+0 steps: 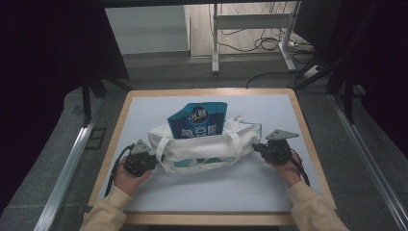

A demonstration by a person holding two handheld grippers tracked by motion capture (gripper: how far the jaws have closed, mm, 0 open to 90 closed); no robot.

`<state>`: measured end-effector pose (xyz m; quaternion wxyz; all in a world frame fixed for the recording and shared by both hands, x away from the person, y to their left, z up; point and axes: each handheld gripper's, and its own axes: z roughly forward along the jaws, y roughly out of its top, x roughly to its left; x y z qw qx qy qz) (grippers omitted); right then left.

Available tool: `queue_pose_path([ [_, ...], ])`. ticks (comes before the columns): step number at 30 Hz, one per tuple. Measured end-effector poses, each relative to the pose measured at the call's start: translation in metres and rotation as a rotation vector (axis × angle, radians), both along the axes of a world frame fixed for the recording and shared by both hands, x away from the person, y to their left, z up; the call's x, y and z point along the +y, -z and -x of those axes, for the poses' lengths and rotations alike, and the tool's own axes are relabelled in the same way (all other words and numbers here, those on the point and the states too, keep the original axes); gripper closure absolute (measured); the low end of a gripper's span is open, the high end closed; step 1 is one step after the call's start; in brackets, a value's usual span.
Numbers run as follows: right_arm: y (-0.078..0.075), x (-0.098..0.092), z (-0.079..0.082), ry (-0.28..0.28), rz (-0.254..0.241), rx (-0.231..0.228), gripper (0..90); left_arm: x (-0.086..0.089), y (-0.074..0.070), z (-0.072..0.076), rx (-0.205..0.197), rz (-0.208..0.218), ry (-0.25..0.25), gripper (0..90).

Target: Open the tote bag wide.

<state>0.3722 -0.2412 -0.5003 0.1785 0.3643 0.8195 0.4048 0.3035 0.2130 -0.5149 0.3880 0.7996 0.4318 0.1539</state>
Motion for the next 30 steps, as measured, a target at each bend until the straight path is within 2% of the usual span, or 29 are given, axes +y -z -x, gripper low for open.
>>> queue_pose_path([
  [3,0.003,0.001,0.0,0.001,0.009,0.014,85.0,-0.001,0.006,-0.003,0.028,-0.018,0.009,85.8],
  [7,0.006,0.002,0.0,0.0,0.024,0.023,85.0,-0.003,0.012,-0.007,0.052,-0.004,0.004,85.9],
  [13,0.009,0.002,0.0,0.0,0.032,0.029,84.7,-0.002,0.013,-0.008,0.056,0.004,0.001,85.5],
  [15,0.008,0.001,0.0,0.005,0.026,0.027,80.6,-0.001,0.012,-0.008,0.055,0.0,0.003,84.7],
  [17,0.008,-0.001,0.001,0.015,0.02,0.03,71.7,0.001,0.008,-0.005,0.056,-0.001,0.004,82.0],
  [20,0.003,-0.006,0.006,0.055,-0.014,0.012,52.9,0.006,-0.001,0.003,0.026,0.004,-0.026,67.2],
  [23,-0.005,-0.012,0.013,0.087,-0.039,-0.023,44.0,0.014,-0.014,0.012,-0.003,0.042,-0.052,53.4],
  [24,-0.015,-0.016,0.019,0.109,-0.068,-0.056,41.0,0.018,-0.02,0.017,-0.023,0.047,-0.065,46.6],
  [25,-0.015,-0.016,0.019,0.109,-0.068,-0.056,41.0,0.02,-0.025,0.02,-0.038,0.047,-0.073,46.6],
  [27,-0.024,-0.02,0.023,0.117,-0.088,-0.076,40.1,0.029,-0.04,0.027,-0.076,0.074,-0.099,45.7],
  [29,-0.036,-0.022,0.029,0.128,-0.108,-0.127,41.0,0.037,-0.057,0.033,-0.113,0.124,-0.111,46.6],
  [30,-0.044,-0.023,0.03,0.123,-0.124,-0.148,43.1,0.038,-0.062,0.034,-0.123,0.133,-0.108,49.9],
])
